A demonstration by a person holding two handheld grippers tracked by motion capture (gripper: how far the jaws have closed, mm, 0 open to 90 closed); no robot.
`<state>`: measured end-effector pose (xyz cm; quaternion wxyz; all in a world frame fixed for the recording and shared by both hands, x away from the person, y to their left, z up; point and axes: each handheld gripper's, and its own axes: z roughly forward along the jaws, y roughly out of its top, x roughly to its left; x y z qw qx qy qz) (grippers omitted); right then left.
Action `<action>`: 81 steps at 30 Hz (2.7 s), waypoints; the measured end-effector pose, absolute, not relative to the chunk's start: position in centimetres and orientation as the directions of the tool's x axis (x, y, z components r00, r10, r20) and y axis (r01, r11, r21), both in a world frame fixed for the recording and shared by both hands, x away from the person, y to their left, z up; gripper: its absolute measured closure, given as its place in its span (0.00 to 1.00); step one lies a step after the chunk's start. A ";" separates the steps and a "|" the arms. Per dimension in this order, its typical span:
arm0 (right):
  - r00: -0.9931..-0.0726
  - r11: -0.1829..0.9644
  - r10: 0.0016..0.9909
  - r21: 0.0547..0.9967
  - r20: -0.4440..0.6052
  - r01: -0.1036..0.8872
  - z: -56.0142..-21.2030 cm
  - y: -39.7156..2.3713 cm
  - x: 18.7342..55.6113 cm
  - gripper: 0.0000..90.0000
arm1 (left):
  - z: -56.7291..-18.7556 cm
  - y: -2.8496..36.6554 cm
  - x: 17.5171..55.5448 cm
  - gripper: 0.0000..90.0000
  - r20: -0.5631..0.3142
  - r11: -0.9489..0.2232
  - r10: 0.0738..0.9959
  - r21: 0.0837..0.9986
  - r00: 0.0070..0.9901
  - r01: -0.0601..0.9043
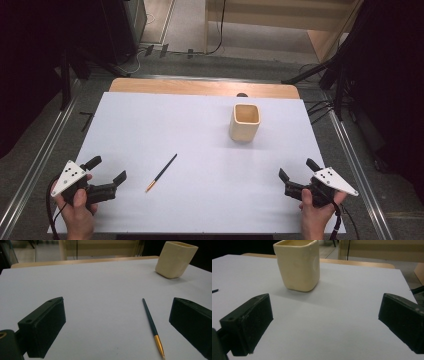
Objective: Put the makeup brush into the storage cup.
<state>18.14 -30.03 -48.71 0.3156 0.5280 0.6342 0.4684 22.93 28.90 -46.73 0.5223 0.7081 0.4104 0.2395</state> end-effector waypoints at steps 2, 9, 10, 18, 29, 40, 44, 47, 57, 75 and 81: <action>-0.249 0.003 0.964 0.926 0.099 0.379 -48.8 -30.0 18.2 0.00 | -46.6 28.2 23.0 0.01 -0.068 -0.144 0.827 0.934 0.558 0.327; -0.260 0.018 0.962 0.926 0.088 0.378 -48.7 -29.5 18.2 0.00 | -46.3 26.6 23.2 0.01 -0.061 -0.167 0.801 0.932 0.595 0.321; -0.262 0.019 0.961 0.925 0.088 0.380 -48.7 -29.4 18.2 0.00 | -46.3 26.5 23.3 0.01 -0.064 -0.168 0.800 0.931 0.597 0.324; -0.272 0.022 0.958 0.925 0.089 0.380 -48.7 -29.0 18.4 0.00 | -46.0 25.2 23.9 0.01 -0.028 -0.225 0.795 0.914 0.606 0.337; -0.268 0.034 0.961 0.924 0.075 0.381 -48.8 -29.0 18.5 0.04 | -44.4 22.8 26.2 0.01 0.027 -0.333 0.771 0.869 0.637 0.366; -0.282 0.044 0.957 0.920 0.074 0.389 -49.0 -28.9 18.7 0.04 | -44.7 21.2 28.1 0.01 0.036 -0.456 0.737 0.764 0.675 0.456; -0.286 0.050 0.956 0.919 0.069 0.390 -48.9 -28.9 18.5 0.04 | -45.2 20.4 28.2 0.01 0.045 -0.501 0.724 0.720 0.688 0.481; -0.287 0.054 0.955 0.918 0.066 0.392 -48.9 -28.9 18.5 0.04 | -45.6 20.0 28.3 0.01 0.034 -0.529 0.715 0.679 0.698 0.509; -0.294 0.034 0.951 0.916 0.093 0.400 -49.0 -29.1 18.8 0.05 | -46.6 18.9 28.7 0.02 0.031 -0.558 0.736 0.592 0.676 0.581; -0.291 0.038 0.952 0.908 0.093 0.416 -49.1 -29.1 19.1 0.05 | -46.7 17.5 28.9 0.56 0.018 -0.616 0.713 0.493 0.701 0.614; -0.291 0.045 0.953 0.906 0.088 0.421 -49.2 -29.0 19.2 0.05 | -46.9 16.8 29.4 0.63 -0.022 -0.631 0.706 0.433 0.708 0.643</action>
